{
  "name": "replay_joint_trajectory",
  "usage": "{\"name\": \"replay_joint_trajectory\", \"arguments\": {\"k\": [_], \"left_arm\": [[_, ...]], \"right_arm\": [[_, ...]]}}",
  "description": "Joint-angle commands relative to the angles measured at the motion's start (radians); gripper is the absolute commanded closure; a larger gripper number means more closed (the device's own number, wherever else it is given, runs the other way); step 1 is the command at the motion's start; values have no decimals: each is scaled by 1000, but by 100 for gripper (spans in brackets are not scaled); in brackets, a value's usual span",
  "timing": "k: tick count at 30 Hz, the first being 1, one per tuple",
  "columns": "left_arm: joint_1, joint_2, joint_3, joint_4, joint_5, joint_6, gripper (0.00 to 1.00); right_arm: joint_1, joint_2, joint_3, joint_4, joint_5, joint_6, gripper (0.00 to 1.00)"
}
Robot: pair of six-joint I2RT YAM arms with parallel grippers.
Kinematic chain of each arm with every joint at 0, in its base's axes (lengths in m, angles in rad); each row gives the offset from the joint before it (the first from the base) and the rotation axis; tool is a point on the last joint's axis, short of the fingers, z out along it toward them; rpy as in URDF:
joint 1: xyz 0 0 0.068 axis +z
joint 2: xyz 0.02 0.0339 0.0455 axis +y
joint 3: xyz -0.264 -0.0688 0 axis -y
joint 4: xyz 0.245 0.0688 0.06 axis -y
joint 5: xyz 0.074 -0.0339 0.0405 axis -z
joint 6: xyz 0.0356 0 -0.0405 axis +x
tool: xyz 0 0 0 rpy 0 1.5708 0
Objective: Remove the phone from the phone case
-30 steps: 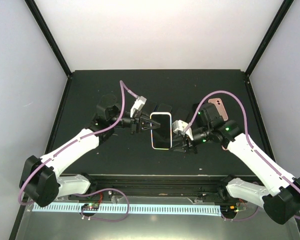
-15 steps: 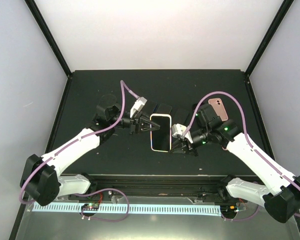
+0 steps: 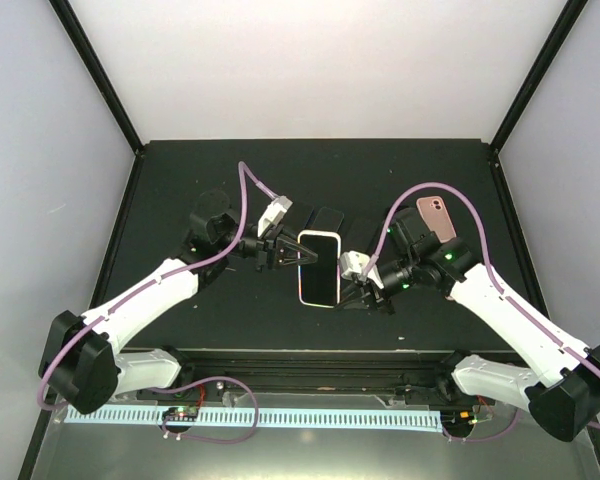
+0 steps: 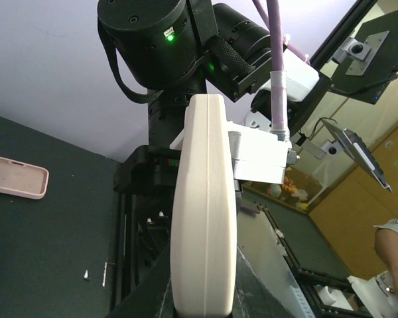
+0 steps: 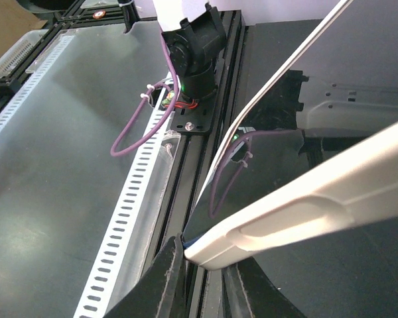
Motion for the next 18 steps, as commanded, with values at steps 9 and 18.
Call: {"name": "replay_joint_trajectory", "arguments": {"k": [9,18], "left_arm": [[-17,-21,7,140,119,-164,99],[-23,-47,-4,76,130,-121,98]], "right_arm": [[6,32,-3,84,110,-53,88],[4,62,-18,143,132,-25,90]]}}
